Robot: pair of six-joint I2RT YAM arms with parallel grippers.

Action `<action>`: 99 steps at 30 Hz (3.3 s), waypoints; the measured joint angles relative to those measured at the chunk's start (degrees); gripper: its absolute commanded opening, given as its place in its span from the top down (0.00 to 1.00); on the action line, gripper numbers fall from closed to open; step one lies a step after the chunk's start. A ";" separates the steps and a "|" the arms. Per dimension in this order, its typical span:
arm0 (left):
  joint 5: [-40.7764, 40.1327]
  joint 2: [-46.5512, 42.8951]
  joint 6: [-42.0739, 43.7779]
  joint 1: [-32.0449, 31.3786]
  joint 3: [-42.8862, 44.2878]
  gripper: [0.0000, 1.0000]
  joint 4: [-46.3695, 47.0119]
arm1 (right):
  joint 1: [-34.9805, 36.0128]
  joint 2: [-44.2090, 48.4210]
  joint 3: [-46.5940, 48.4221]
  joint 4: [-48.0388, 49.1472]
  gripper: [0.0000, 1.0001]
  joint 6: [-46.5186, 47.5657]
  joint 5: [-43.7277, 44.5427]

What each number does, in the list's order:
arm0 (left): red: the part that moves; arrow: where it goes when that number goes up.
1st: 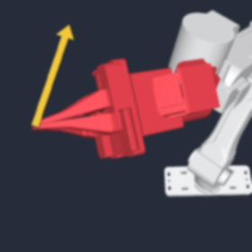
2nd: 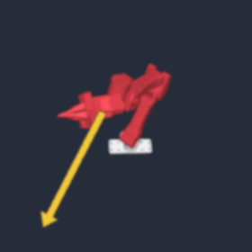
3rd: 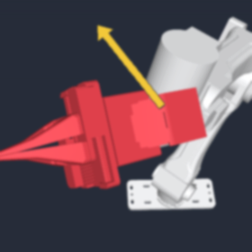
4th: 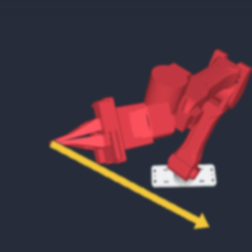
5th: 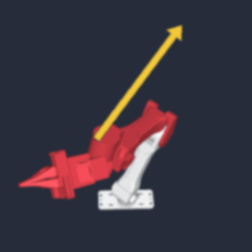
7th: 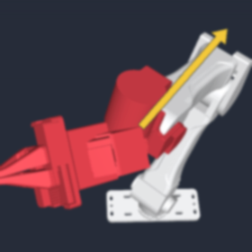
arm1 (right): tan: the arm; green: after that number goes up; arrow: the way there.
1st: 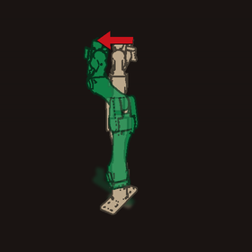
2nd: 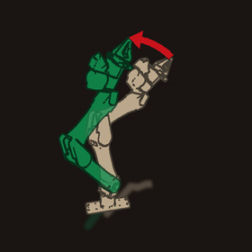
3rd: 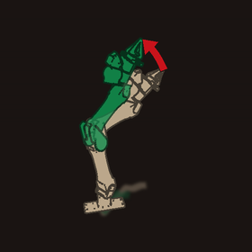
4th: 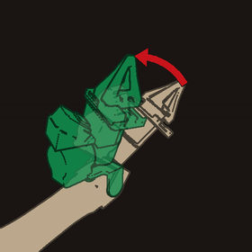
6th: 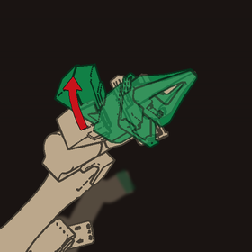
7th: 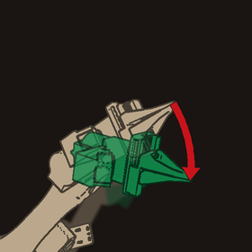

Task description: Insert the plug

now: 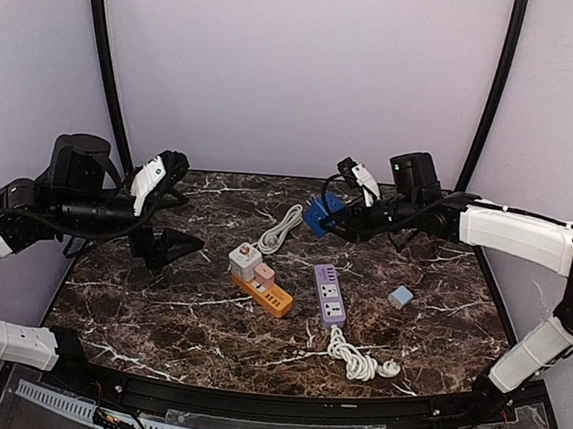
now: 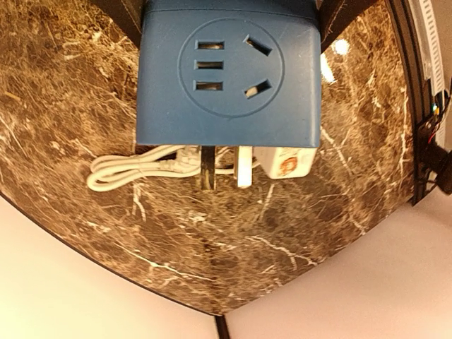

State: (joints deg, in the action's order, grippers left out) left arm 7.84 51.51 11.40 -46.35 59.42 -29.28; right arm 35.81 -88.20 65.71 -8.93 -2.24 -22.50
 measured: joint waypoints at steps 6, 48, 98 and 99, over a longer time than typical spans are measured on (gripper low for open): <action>7.58 1.92 3.45 0.11 2.54 0.01 -0.09 | 3.13 2.84 -1.11 0.42 0.46 5.14 -5.73; 23.76 28.65 9.11 0.22 20.15 0.06 2.78 | 15.13 11.54 1.86 -7.65 0.59 12.11 -4.11; 34.51 28.87 4.46 -0.81 25.75 0.13 -1.73 | 19.67 12.24 4.15 -7.98 0.63 11.82 -10.43; 34.45 28.87 4.46 -0.81 25.73 0.13 -1.75 | 19.67 12.13 4.00 -7.93 0.63 11.89 -10.67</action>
State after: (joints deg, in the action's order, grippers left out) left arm 42.28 80.38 15.86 -47.16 85.14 -31.03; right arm 55.48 -76.07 69.71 -16.86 9.65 -33.17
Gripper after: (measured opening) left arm 0.870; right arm 0.592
